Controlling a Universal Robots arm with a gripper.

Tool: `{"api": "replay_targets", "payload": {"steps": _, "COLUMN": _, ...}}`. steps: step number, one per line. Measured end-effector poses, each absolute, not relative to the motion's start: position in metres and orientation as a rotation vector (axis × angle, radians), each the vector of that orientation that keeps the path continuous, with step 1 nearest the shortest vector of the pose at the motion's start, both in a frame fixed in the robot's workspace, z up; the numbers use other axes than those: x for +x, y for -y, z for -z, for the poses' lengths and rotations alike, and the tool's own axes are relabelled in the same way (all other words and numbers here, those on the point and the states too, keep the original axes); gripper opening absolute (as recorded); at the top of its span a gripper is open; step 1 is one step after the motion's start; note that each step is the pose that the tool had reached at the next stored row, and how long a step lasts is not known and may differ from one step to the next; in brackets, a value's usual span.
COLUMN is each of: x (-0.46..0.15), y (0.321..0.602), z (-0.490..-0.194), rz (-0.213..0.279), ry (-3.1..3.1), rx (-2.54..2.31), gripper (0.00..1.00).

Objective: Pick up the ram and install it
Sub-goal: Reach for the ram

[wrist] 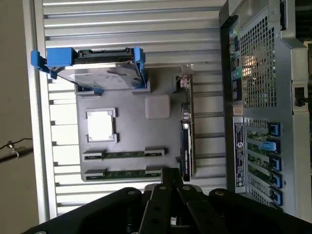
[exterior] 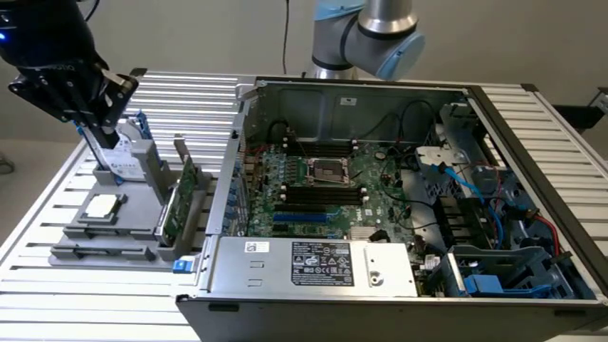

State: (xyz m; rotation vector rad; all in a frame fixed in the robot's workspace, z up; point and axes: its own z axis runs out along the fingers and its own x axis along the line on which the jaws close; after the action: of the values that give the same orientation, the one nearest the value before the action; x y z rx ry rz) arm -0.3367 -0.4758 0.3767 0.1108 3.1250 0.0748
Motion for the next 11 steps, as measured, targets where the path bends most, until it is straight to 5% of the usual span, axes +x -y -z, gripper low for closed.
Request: {"api": "replay_targets", "payload": {"steps": 11, "x": -0.351, "y": 0.503, "z": -0.365, "rz": -0.074, "ry": -3.158, "rx": 0.113, "gripper": 0.11}}
